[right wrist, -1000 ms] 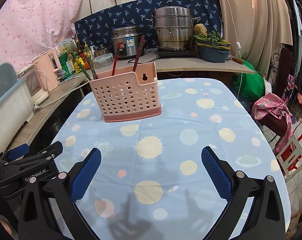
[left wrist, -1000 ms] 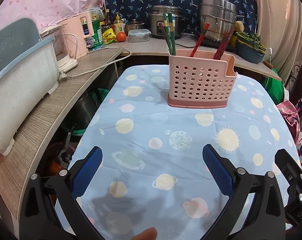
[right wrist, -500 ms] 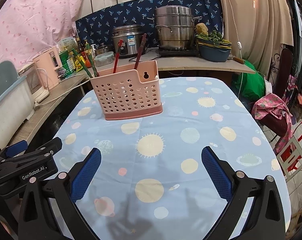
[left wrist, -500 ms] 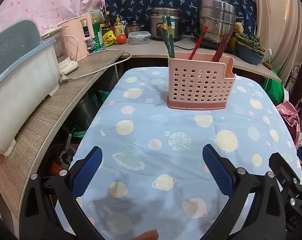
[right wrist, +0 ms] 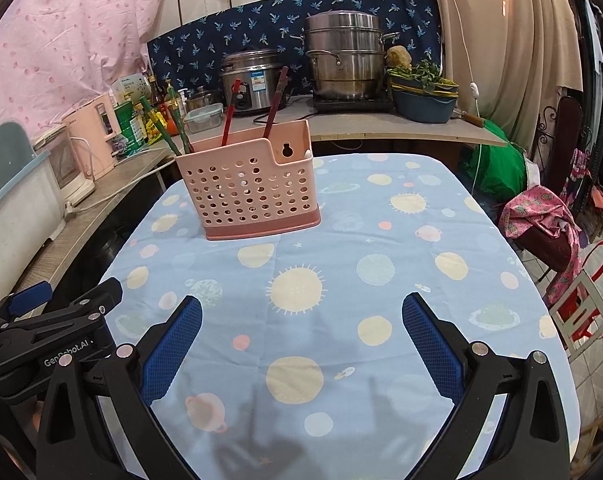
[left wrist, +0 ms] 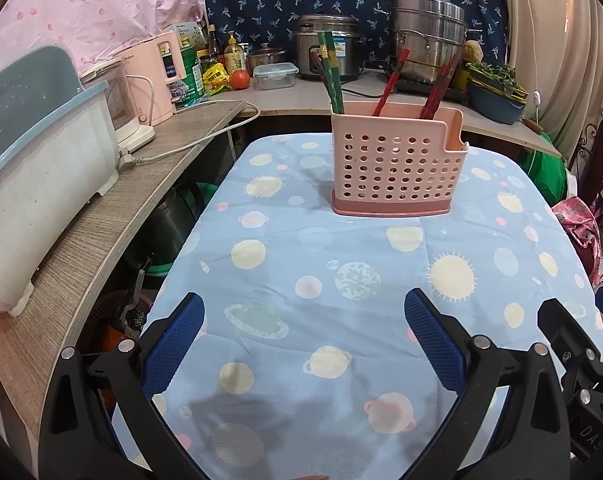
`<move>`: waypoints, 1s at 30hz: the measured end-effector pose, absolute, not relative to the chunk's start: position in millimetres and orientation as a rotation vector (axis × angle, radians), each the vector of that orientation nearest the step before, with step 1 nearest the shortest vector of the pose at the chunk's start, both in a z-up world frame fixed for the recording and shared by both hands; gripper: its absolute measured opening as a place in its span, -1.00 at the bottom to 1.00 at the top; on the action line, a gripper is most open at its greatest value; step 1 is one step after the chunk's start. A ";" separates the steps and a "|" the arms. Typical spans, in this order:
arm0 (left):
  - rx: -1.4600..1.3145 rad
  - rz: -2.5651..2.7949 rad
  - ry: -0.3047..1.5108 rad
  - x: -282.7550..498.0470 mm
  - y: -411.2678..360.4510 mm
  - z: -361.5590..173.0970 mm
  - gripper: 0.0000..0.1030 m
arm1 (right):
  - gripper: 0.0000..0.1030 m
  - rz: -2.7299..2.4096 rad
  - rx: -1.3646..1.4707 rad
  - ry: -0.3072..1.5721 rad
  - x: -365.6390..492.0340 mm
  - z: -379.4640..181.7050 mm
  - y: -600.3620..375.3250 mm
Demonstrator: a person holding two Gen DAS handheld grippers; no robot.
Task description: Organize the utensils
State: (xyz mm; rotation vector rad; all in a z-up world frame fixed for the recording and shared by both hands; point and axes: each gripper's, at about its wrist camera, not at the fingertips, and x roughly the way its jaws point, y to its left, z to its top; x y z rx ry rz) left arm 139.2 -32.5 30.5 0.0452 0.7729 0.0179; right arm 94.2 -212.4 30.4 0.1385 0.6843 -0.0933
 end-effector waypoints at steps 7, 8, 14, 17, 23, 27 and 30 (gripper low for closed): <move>0.047 0.037 0.786 140.5 -30.0 29.1 0.86 | 0.87 -0.097 0.138 0.687 95.4 29.7 -214.6; 0.048 0.039 0.786 140.5 -30.0 29.2 0.86 | 0.87 -0.097 0.139 0.688 95.6 29.3 -215.2; 0.057 0.030 0.777 140.0 -32.3 30.2 0.86 | 0.87 -0.100 0.140 0.692 96.9 28.2 -215.8; 0.058 0.026 0.776 140.2 -33.6 30.5 0.86 | 0.87 -0.101 0.140 0.692 96.8 27.9 -215.8; 0.063 0.024 0.774 139.9 -34.1 30.6 0.86 | 0.87 -0.101 0.139 0.693 97.0 27.9 -216.2; 0.066 0.025 0.771 139.5 -34.8 31.5 0.86 | 0.87 -0.104 0.137 0.692 96.8 27.7 -216.1; 0.066 0.025 0.770 139.4 -34.8 31.9 0.86 | 0.87 -0.103 0.139 0.692 96.8 27.5 -216.1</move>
